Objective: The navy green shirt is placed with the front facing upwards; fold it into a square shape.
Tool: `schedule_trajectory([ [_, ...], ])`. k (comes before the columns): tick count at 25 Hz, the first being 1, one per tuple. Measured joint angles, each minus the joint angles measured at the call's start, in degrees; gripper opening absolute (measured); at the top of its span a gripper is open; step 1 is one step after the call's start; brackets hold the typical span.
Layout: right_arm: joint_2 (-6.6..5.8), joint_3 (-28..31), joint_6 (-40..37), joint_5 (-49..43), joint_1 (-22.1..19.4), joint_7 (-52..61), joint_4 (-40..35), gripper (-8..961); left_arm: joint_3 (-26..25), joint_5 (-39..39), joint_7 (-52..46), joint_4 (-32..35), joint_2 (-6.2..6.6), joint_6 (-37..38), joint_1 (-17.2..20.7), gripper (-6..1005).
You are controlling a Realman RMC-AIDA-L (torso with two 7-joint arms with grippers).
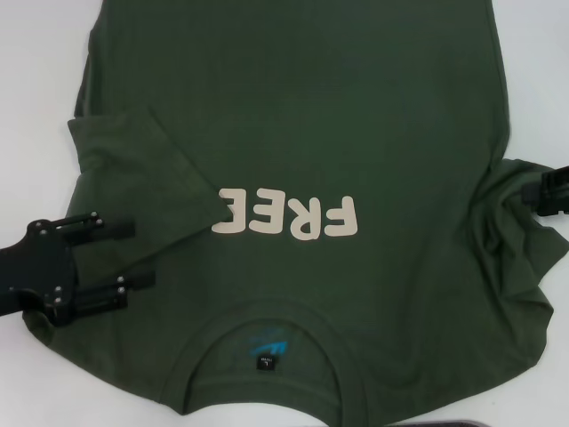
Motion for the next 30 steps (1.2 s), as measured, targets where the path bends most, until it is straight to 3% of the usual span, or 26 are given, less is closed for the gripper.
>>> schedule_trajectory([
  [11, 0.00, -0.90, 0.27, -0.08, -0.10, 0.11, -0.24, 213, 0.00, -0.54, 0.00, 0.00, 0.00, -0.01, -0.23, 704],
  [14, 0.00, -0.90, 0.33, -0.08, -0.12, 0.22, -0.27, 22, 0.00, -0.59, 0.00, 0.20, 0.00, 0.00, -0.23, 704],
  [25, -0.70, -0.88, -2.21, -0.06, 0.08, 0.33, -0.58, 26, 0.00, -0.67, 0.00, 0.54, 0.00, 0.00, -0.24, 704],
  [30, -1.25, -0.63, -3.14, -0.07, 0.05, 0.21, -0.86, 99, -0.02, -0.67, 0.00, 0.63, 0.00, 0.00, -0.36, 703],
])
